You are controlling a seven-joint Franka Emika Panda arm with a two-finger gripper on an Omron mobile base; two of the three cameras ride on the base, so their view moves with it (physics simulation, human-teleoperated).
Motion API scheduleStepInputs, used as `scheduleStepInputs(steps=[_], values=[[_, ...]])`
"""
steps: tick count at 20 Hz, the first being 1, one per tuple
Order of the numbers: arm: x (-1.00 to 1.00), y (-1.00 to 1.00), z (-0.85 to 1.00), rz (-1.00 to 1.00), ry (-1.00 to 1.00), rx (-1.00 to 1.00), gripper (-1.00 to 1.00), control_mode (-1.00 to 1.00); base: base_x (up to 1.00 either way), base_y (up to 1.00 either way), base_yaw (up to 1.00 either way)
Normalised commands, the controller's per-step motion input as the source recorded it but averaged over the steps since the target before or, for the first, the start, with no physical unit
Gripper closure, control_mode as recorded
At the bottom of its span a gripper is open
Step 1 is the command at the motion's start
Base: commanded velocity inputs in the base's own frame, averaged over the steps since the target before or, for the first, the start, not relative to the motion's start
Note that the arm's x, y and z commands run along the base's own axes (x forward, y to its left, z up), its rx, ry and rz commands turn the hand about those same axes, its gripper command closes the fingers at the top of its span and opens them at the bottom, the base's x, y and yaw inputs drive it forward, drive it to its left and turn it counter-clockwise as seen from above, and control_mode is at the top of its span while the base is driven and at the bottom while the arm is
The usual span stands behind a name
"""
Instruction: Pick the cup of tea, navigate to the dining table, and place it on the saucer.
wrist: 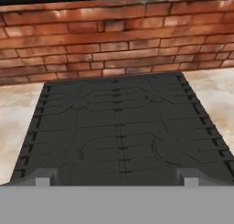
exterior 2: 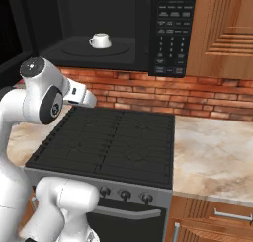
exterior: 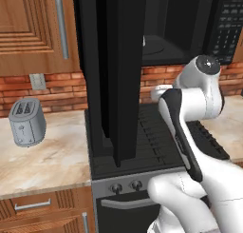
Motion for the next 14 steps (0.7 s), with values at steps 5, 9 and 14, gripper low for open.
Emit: scheduleStepInputs(steps=[5, 9, 14], values=[[-0.15, 0.02, 0.45, -0.2, -0.29, 0.0, -1.0, -1.0, 0.0, 0.0, 0.0], [0.06, 0.06, 0.7, -0.12, -0.14, 0.0, -1.0, -1.0, 0.0, 0.0, 0.0], [0.18, 0.08, 0.8, -0.02, -0.08, 0.0, -1.0, -1.0, 0.0, 0.0, 0.0]])
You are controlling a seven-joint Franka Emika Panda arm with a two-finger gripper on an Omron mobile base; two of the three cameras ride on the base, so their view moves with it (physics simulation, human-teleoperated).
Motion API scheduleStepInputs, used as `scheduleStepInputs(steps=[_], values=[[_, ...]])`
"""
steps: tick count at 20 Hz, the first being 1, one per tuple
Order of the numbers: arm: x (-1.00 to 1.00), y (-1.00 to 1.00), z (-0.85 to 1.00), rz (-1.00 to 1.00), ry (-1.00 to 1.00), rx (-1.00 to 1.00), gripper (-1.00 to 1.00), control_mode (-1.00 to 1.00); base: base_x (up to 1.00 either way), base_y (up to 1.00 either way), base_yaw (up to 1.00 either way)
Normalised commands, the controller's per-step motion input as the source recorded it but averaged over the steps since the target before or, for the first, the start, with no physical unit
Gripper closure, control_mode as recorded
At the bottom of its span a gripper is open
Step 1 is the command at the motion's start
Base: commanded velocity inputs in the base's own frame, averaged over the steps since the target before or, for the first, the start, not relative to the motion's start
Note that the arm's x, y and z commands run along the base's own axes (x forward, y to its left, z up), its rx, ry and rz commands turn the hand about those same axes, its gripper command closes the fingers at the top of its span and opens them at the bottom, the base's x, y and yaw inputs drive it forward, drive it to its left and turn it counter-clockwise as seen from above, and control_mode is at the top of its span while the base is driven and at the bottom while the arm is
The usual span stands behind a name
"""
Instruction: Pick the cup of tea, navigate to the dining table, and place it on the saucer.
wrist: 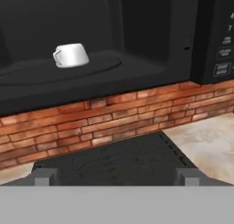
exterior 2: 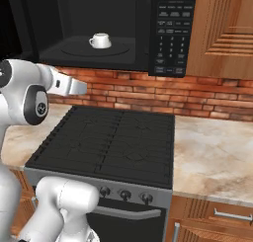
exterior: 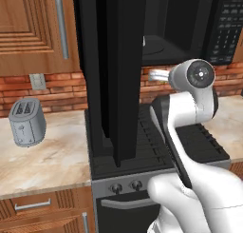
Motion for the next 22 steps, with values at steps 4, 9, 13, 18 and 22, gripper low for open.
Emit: scheduleStepInputs(steps=[4, 9, 13, 18, 22], values=[[0.13, 0.01, 0.68, 0.0, -0.1, 0.0, -1.0, -1.0, 0.0, 0.0, 0.0], [0.03, 0.08, 0.32, 0.0, -0.13, 0.0, -1.0, -1.0, 0.0, 0.0, 0.0], [0.03, 0.15, 0.03, 0.0, -0.08, 0.0, -1.0, -1.0, 0.0, 0.0, 0.0], [0.16, 0.1, 0.0, 0.04, -0.09, 0.0, -1.0, -1.0, 0.0, 0.0, 0.0], [0.04, 0.03, 0.0, 0.0, 0.0, 0.0, -1.0, -1.0, 0.0, 0.0, 0.0]])
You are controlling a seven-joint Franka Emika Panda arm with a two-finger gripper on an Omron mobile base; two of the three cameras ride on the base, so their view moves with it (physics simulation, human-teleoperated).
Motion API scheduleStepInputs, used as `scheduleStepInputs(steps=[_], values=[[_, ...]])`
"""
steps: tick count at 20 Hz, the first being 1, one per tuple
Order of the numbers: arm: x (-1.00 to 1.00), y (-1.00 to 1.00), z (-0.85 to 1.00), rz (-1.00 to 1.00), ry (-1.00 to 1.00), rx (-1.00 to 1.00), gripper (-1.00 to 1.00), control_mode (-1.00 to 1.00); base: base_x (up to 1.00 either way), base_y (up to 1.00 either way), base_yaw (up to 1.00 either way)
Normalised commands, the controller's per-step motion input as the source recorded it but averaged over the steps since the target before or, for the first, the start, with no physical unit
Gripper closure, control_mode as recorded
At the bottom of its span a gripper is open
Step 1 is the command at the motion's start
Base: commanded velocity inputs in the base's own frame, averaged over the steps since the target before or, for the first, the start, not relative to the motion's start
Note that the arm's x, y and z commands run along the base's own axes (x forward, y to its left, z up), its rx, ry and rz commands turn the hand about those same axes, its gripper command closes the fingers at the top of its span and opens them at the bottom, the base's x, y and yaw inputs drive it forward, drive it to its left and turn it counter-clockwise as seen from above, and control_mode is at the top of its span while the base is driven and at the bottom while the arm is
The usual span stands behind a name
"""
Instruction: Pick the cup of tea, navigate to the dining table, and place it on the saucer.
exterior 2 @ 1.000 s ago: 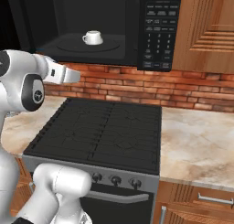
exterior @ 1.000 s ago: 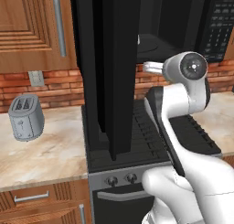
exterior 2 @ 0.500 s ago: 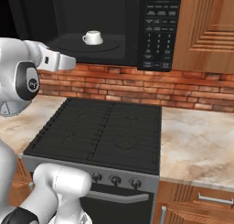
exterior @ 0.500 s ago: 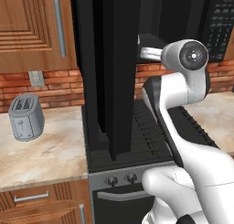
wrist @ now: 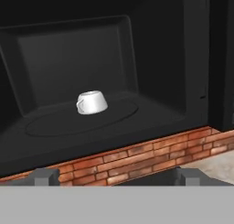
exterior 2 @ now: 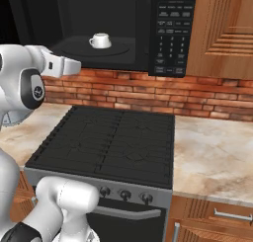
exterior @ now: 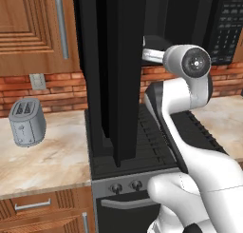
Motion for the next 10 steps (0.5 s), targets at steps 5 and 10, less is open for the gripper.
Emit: scheduleStepInputs(steps=[5, 10], values=[[0.03, 0.0, 0.0, 0.0, 0.01, 0.0, -1.0, -1.0, 0.0, 0.0, 0.0], [0.14, 0.01, 0.0, 0.0, 0.02, 0.0, -1.0, -1.0, 0.0, 0.0, 0.0]])
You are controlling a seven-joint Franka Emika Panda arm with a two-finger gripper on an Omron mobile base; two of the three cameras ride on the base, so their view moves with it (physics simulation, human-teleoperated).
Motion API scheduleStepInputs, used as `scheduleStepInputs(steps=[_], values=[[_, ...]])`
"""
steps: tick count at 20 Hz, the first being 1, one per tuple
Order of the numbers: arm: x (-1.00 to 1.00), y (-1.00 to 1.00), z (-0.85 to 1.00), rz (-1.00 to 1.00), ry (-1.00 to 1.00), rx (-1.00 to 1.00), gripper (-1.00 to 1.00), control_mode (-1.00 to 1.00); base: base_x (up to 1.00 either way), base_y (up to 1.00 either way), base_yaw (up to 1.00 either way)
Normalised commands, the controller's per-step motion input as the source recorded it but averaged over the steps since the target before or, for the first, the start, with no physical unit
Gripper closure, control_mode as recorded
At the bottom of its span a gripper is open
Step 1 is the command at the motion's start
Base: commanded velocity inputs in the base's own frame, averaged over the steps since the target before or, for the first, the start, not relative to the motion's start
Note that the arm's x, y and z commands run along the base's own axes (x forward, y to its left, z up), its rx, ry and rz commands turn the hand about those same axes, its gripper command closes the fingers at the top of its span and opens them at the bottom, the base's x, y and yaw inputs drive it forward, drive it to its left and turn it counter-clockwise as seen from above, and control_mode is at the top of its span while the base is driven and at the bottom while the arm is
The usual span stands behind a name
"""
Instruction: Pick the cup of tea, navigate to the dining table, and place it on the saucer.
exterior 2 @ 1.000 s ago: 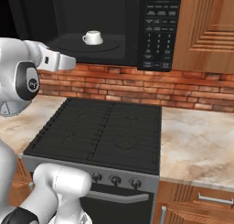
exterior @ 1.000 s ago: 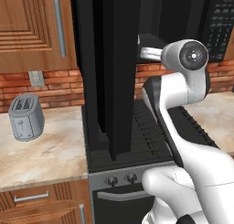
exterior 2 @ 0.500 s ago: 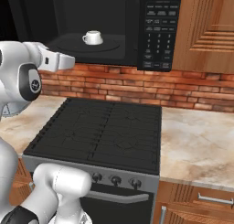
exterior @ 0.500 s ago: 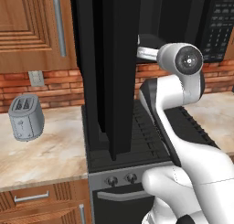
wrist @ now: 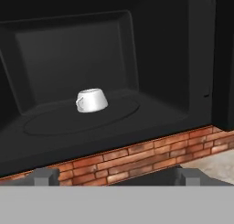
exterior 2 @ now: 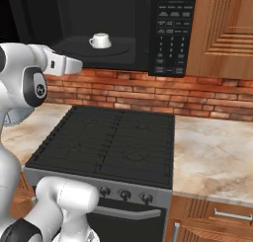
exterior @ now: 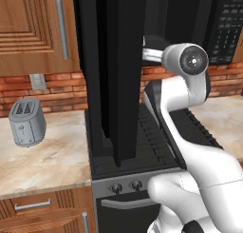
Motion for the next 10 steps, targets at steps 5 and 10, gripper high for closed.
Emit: scheduleStepInputs(steps=[5, 10], values=[[0.1, 0.0, 0.0, 0.0, 0.0, 0.0, -1.0, -1.0, 0.0, 0.0, 0.0], [0.13, -0.01, 0.03, 0.0, 0.0, 0.0, -1.0, -1.0, 0.0, 0.0, 0.0]])
